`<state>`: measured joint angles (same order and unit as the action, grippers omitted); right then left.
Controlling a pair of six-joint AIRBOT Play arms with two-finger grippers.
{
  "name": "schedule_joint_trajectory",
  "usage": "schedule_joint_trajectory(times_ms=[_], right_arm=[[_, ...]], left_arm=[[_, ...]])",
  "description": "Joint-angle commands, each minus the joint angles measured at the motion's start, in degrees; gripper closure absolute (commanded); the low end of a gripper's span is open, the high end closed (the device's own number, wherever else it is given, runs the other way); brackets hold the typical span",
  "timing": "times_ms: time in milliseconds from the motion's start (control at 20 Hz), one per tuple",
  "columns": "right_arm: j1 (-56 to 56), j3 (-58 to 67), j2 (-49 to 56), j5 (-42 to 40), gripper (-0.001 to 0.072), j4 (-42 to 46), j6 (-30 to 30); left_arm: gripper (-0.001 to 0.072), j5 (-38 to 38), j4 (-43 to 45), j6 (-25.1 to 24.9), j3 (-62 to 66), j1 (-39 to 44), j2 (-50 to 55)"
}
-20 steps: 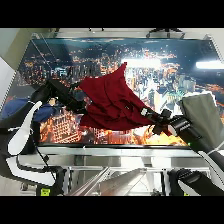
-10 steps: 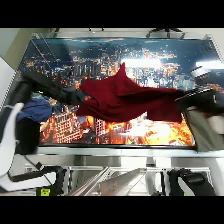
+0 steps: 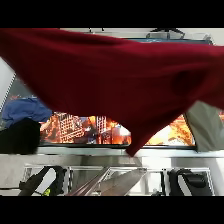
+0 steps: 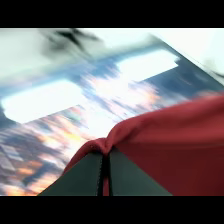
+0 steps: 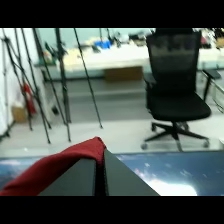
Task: Fold the shirts.
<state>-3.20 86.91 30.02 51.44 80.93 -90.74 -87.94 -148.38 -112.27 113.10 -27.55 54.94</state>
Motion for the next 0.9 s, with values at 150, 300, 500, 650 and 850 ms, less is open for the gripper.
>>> schedule_joint_trajectory(times_ms=[150,300,500,650,850], right_arm=[[-0.3,0.7,10.5,9.5,0.0688,-10.1,-6.3],[-0.3,-4.4,23.2,10.0,0.0691,-14.0,-6.4],[-0.3,-5.5,37.9,14.3,0.0691,-25.3,-0.1],[-0.4,-5.5,44.4,13.3,0.0690,-27.4,2.3],[-0.3,-5.5,54.0,6.0,0.0687,-27.5,10.2]], left_arm=[[0.0687,1.8,0.1,-1.4,-10.4,-2.5,-0.6],[0.0687,4.6,5.1,-3.8,-18.6,7.6,8.3],[0.0687,6.6,7.3,-3.8,-23.2,14.5,20.6],[0.0687,6.8,7.9,-3.8,-23.4,17.3,28.5],[0.0686,14.3,7.9,-4.4,-23.4,17.9,38.1]])
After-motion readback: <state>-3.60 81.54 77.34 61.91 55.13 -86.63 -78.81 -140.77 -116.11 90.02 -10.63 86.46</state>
